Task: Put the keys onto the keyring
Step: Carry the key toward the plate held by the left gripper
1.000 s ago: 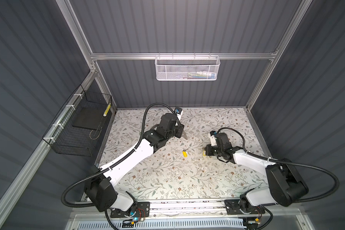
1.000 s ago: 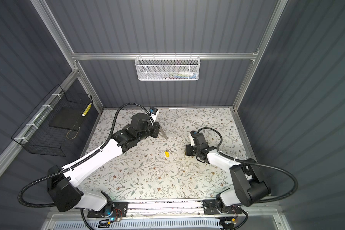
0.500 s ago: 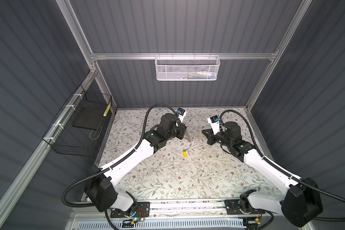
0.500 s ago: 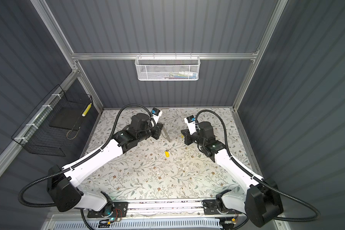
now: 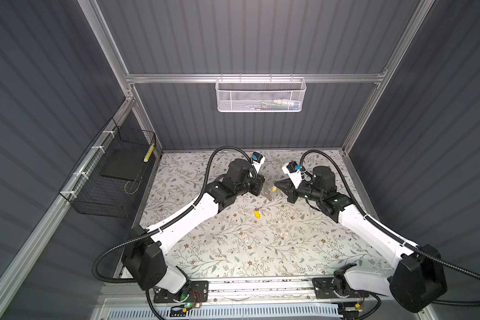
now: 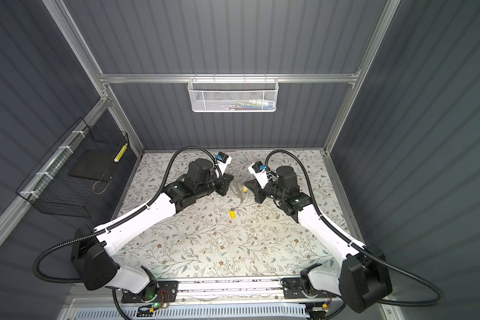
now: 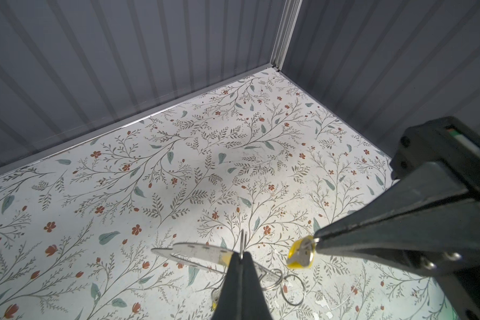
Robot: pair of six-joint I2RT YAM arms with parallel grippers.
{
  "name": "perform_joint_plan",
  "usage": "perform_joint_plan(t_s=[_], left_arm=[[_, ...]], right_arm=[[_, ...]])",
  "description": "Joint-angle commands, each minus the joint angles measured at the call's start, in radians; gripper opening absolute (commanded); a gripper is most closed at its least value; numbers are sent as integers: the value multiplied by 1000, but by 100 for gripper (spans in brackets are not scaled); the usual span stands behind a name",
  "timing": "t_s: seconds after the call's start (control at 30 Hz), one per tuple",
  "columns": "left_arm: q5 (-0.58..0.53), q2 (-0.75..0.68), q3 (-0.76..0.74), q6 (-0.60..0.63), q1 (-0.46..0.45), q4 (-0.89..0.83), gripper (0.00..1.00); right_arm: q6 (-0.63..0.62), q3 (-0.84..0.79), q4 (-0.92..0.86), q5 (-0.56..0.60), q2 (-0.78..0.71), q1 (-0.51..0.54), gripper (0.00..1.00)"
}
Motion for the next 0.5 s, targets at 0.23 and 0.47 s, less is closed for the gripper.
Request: perform_joint_plan(t_s=[0.23, 0.47], left_arm=[[58, 26, 21, -4, -24, 30, 0], [70, 20, 21, 11, -36, 30, 0]], right_arm=[[-6, 32, 77, -65, 13, -8, 0], [8, 52, 78, -53, 31, -21, 0]])
